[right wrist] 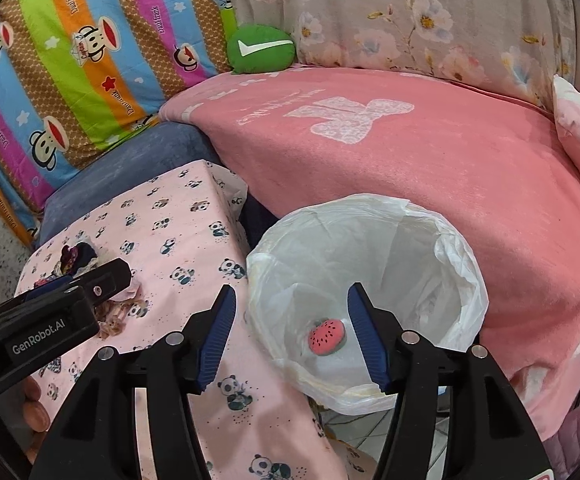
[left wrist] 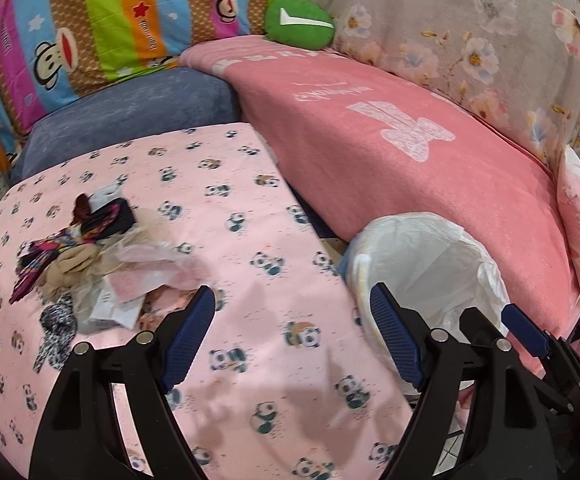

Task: Collect trash
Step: 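Move both open grippers back to the clutter pile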

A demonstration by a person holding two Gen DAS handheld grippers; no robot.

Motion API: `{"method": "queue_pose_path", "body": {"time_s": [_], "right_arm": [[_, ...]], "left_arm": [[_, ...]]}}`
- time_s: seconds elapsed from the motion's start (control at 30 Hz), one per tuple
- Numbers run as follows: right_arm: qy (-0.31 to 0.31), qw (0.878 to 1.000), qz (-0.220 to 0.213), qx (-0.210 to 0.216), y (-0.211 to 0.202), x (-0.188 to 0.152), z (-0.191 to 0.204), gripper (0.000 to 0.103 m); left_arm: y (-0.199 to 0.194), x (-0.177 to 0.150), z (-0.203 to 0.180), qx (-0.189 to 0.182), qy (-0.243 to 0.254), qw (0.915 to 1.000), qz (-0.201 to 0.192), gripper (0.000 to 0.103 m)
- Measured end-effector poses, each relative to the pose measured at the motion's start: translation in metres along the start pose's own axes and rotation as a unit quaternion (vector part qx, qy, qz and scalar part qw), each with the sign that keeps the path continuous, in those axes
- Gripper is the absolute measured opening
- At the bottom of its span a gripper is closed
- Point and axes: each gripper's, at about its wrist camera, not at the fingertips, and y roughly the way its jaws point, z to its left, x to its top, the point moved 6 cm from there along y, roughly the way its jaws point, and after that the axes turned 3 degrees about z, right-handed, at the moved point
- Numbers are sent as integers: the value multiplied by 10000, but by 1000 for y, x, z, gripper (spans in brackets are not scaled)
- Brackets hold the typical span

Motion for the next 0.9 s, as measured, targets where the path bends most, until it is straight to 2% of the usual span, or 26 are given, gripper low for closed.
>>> {"method": "queue_pose_path", "body": {"time_s": [0.33, 0.57, 0.9], "right_arm": [[-448, 9985, 110, 304, -4, -13, 60, 58], [-751, 9957, 233, 485, 0, -23, 102, 58], [-1091, 9913, 375, 626, 10, -34, 151, 58]], "left_arm": [[-16, -17, 82, 460, -599, 9971, 21, 76], [-24, -31, 142, 846, -961, 9918, 28, 76], [-21, -54, 216, 1153, -1514, 9816, 180, 76]]}}
